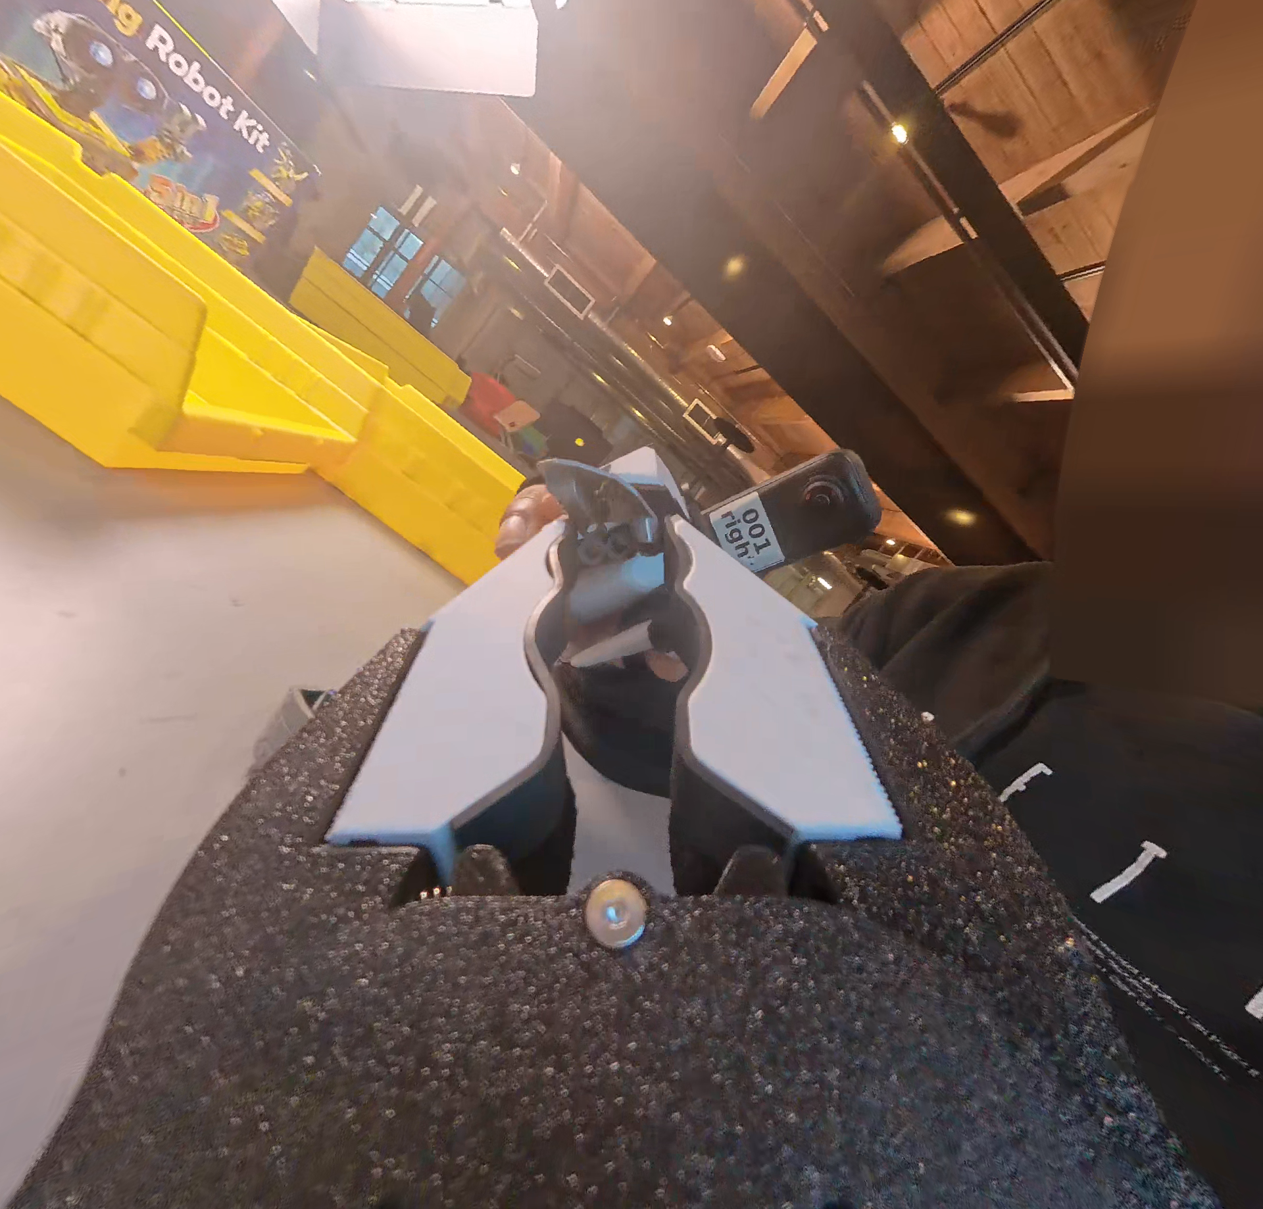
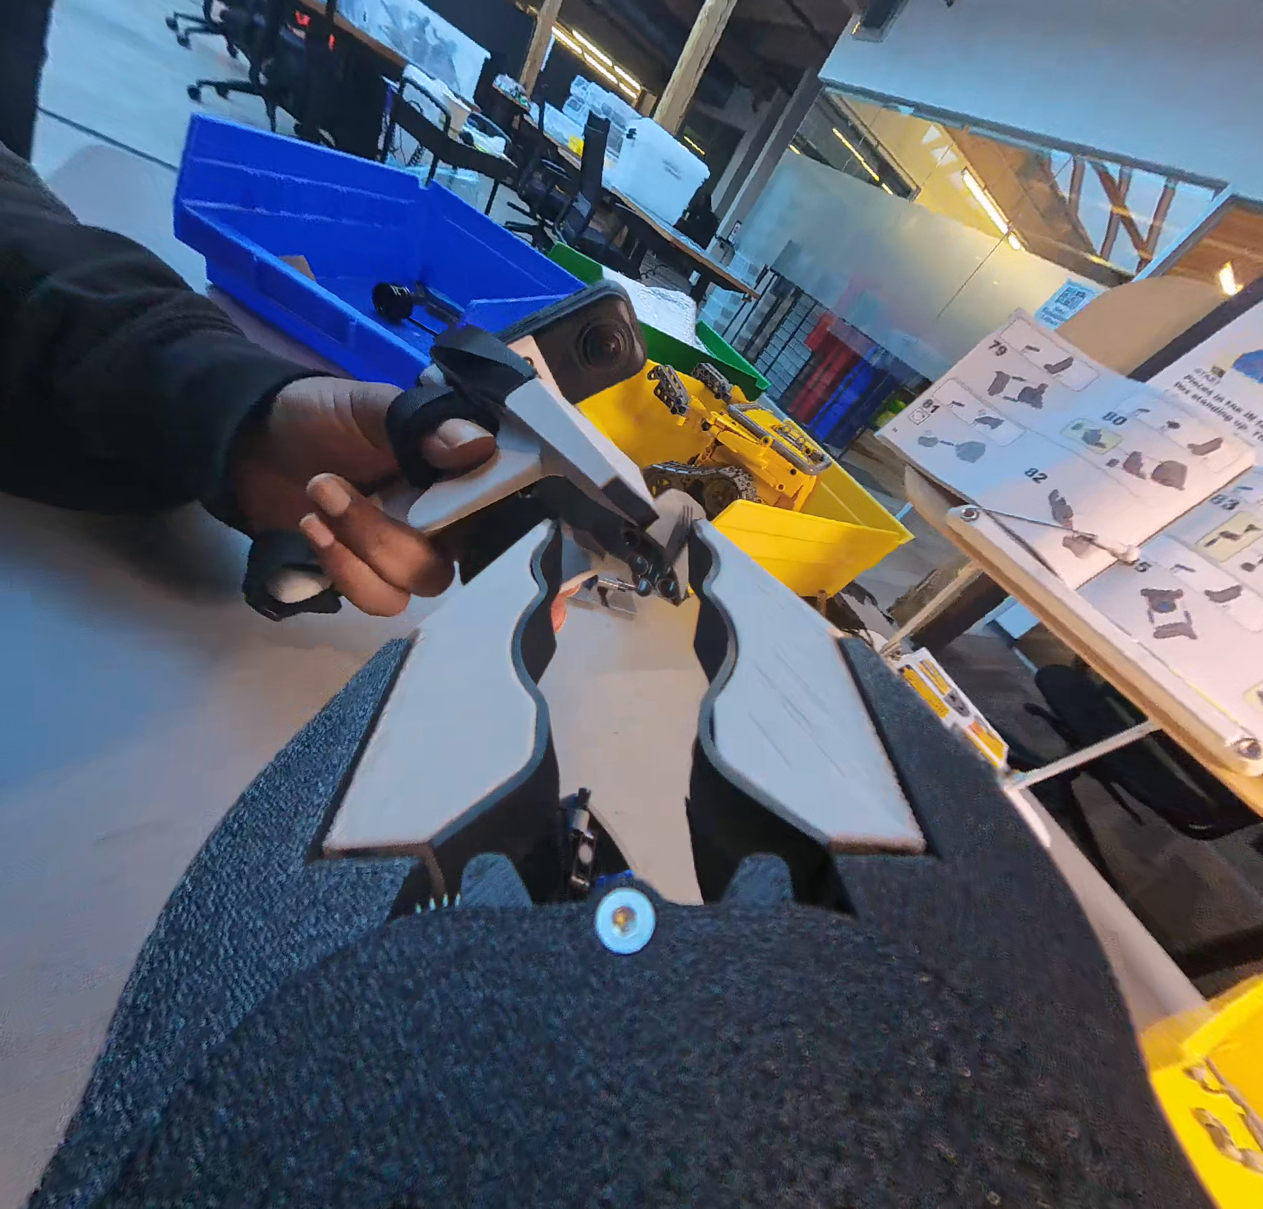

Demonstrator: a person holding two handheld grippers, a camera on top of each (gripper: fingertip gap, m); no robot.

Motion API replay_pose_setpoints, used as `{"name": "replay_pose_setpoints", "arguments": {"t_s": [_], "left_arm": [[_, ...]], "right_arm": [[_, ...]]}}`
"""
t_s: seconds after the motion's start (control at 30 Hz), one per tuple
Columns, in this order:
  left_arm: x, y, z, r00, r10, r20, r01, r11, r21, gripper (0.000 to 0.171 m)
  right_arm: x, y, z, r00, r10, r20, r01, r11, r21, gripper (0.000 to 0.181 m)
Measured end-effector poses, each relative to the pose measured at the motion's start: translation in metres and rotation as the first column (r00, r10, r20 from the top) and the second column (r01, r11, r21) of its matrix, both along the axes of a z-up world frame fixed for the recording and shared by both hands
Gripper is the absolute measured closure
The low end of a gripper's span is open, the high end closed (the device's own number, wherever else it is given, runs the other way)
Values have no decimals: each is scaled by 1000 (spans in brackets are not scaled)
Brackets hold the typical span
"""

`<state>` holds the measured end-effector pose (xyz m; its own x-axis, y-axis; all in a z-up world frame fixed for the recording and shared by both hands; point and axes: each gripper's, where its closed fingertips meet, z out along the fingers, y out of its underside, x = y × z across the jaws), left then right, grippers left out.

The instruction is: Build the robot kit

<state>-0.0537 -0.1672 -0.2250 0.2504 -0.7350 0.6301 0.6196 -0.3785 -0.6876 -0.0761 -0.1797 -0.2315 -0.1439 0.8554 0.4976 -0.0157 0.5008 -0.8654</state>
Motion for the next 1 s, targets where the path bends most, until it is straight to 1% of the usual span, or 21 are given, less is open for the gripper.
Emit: {"name": "replay_pose_setpoints", "arguments": {"t_s": [0.07, 0.1, 0.23, 0.27, 0.33, 0.4, 0.47, 0.57, 0.63, 0.73, 0.8, 0.87, 0.97, 1.0], "left_arm": [[0, -2, 2, 999, -29, 31, 29, 1000, -1, 148], [-1, -2, 3, 998, -32, 47, 32, 999, 5, 148], [-5, -5, 9, 997, -41, 69, 39, 999, 34, 148], [-4, -6, 9, 996, -54, 78, 51, 998, 31, 148], [-1, -6, 8, 991, -79, 104, 77, 997, 17, 148], [1, -6, 7, 988, -98, 123, 98, 995, 2, 148], [1, -5, 6, 985, -105, 135, 108, 994, -12, 148], [2, -6, 5, 980, -133, 149, 138, 990, -24, 148], [-1, -6, 5, 978, -139, 153, 145, 989, -31, 147], [-9, -3, 1, 975, -143, 172, 159, 984, -82, 144], [-8, -3, -5, 973, -167, 156, 188, 974, -127, 146], [-4, -7, -7, 966, -210, 151, 233, 961, -150, 152], [1, -9, -11, 968, -220, 121, 237, 959, -158, 169], [1, -9, -10, 968, -221, 119, 238, 959, -154, 171]], "right_arm": [[3, 1, 3, 1000, -1, -19, 1, 1000, 22, 150], [5, 3, 7, 999, 1, -35, 0, 1000, 15, 150], [10, 9, 20, 998, 18, -59, -22, 997, -78, 148], [11, 9, 21, 998, 17, -63, -22, 997, -70, 148], [9, 6, 16, 999, -3, -47, 4, 1000, 27, 149], [7, 1, 11, 999, -9, -39, 13, 995, 103, 155], [6, 3, 9, 998, -41, -42, 46, 988, 150, 165], [8, 2, 9, 1000, -8, -24, 12, 989, 145, 166], [10, 4, 8, 1000, -3, -26, 8, 980, 197, 166], [15, 2, 6, 999, 12, -34, 0, 941, 337, 167], [17, 2, 1, 999, 5, -32, 10, 893, 450, 167], [18, 2, -6, 1000, 4, -25, 11, 838, 546, 167], [19, 0, -13, 1000, 18, -13, -6, 784, 620, 167], [19, 0, -12, 1000, 22, -17, -6, 777, 630, 167]]}}
